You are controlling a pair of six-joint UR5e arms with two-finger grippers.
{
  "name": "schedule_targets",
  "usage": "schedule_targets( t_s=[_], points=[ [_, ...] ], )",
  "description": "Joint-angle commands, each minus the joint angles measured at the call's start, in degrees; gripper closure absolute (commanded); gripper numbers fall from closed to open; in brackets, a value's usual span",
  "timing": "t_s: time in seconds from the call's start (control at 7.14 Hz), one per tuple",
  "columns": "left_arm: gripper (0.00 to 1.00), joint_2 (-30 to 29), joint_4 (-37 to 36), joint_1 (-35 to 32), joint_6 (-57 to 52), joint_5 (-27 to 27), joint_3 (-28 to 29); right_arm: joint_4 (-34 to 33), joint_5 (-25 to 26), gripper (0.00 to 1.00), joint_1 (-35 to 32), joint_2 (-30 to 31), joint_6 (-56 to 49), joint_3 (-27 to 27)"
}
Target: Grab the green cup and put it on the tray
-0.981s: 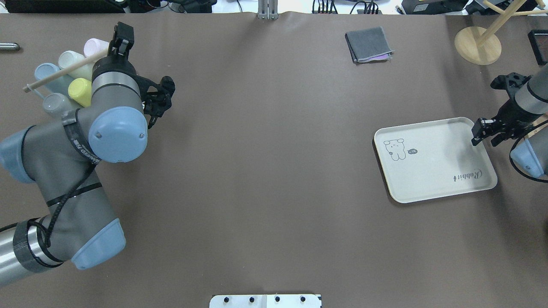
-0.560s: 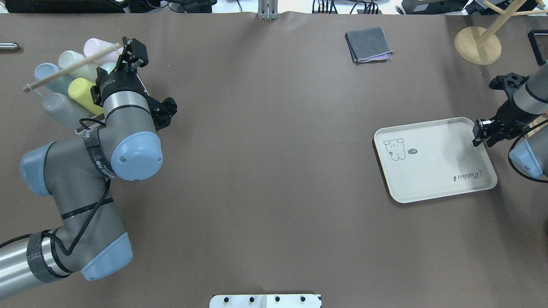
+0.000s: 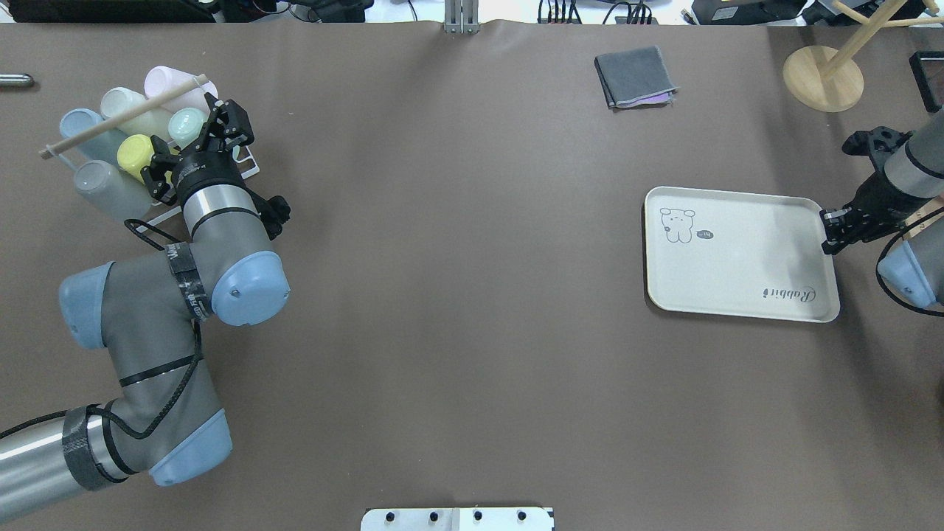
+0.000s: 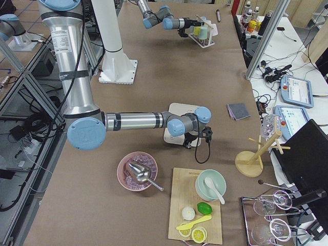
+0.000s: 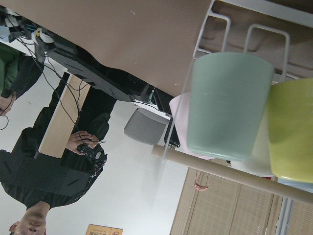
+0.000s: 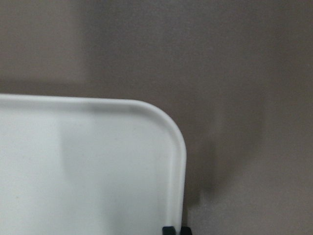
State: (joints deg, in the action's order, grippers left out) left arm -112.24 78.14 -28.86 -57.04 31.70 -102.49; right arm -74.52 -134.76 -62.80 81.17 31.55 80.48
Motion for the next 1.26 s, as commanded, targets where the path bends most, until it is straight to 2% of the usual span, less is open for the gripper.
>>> schedule_targets(
  t_s=[0.0,0.28,0.56,0.84,1.12],
  points=[
    [0.01,-0.4,0.0,0.3,0.3,-0.5,4.4,0.1,-1.4,1.00,-0.2,0.0,0.0,1.2],
    [0.02,-0.8,6.3,0.4,0.0,-2.0,9.8,-0.4,-4.6,1.00,-0.4,2.7,0.0,7.1],
    [0.02,-1.9,7.3,0.2,0.0,-2.1,12.9,-0.6,-7.1,1.00,-0.4,3.0,0.8,12.8],
    [0.02,-2.8,7.6,-0.1,0.2,-4.1,14.6,-1.5,-8.8,1.00,1.3,-0.7,3.0,13.7],
    [0.03,-4.3,10.4,-0.8,0.1,-4.2,19.2,-1.5,-8.2,1.00,5.8,-6.5,10.5,12.9]
  ],
)
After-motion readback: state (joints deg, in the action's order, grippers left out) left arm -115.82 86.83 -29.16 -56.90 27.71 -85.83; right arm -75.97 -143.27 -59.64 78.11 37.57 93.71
